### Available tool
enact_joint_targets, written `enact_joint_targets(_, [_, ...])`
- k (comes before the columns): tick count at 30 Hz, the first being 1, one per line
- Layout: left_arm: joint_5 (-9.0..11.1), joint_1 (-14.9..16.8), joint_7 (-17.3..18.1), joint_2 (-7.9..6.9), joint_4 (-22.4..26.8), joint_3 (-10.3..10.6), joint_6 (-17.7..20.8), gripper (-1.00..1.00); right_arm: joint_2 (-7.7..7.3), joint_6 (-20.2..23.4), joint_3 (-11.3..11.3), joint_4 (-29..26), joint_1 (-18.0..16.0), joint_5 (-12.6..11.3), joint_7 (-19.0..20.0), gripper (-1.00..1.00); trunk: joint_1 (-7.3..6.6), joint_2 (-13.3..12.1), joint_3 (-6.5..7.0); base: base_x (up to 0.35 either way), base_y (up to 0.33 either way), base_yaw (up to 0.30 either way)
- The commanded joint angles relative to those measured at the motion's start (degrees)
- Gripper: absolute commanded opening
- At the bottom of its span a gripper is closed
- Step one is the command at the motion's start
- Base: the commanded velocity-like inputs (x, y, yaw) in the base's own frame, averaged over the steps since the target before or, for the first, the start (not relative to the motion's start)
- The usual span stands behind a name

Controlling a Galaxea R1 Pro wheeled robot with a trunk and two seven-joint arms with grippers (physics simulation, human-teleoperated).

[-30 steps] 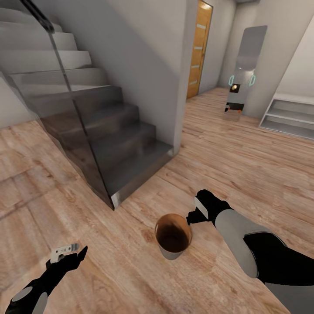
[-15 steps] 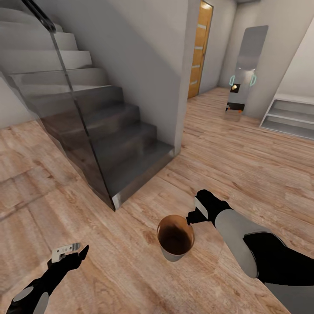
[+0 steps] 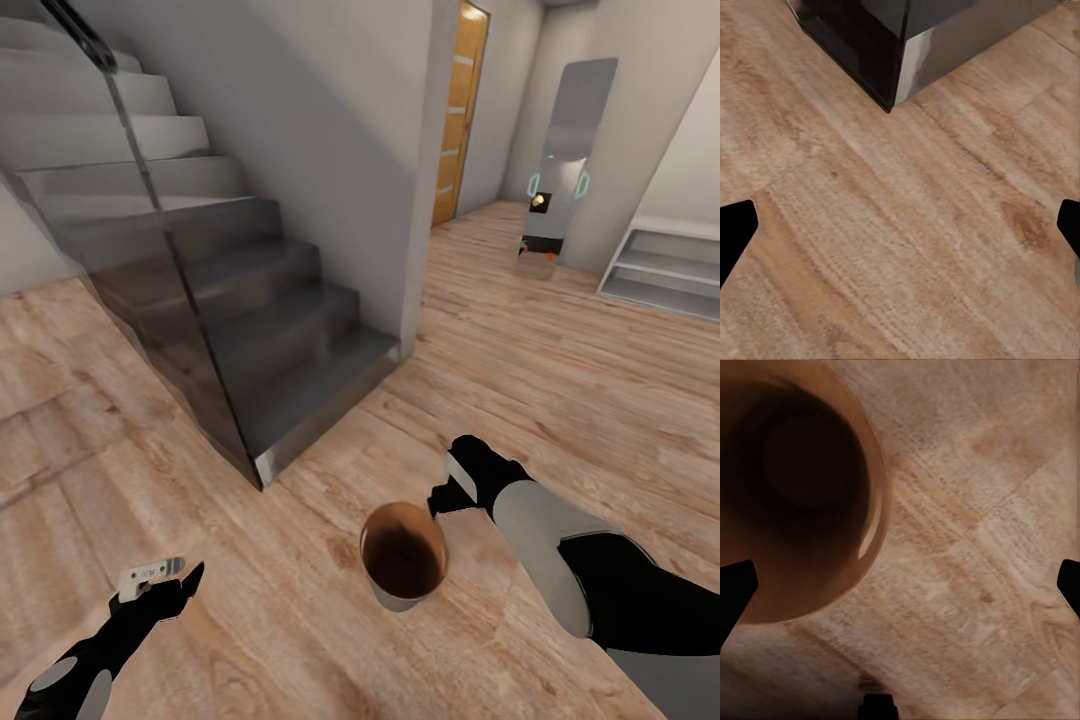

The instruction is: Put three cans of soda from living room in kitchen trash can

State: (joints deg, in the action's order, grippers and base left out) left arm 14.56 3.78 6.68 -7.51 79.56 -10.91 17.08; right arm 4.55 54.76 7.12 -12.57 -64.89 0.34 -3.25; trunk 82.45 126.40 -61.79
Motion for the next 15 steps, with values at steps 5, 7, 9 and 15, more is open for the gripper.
enact_joint_targets(5, [-0.04,-0.02,0.00,0.00,0.11,0.01,0.06,1.00,0.02,0.00,0.00,0.00,0.01,0.01,0.00,1.00,0.00,0.00,0.00,0.198,0.000,0.000])
enact_joint_targets(7, [-0.05,-0.04,0.00,0.05,0.16,0.01,0.03,1.00,0.02,0.00,0.00,0.00,0.02,0.01,0.00,1.00,0.00,0.00,0.00,0.096,0.000,0.000])
enact_joint_targets(9, [-0.05,-0.03,0.00,0.07,0.17,0.01,0.02,1.00,0.02,0.00,0.00,0.00,0.02,0.01,0.00,1.00,0.00,0.00,0.00,0.077,0.000,0.000])
enact_joint_targets(15, [-0.05,-0.07,0.02,0.11,0.34,0.01,-0.02,1.00,0.02,0.00,0.00,0.00,0.02,0.01,0.03,1.00,0.00,0.00,0.00,0.033,0.000,0.000])
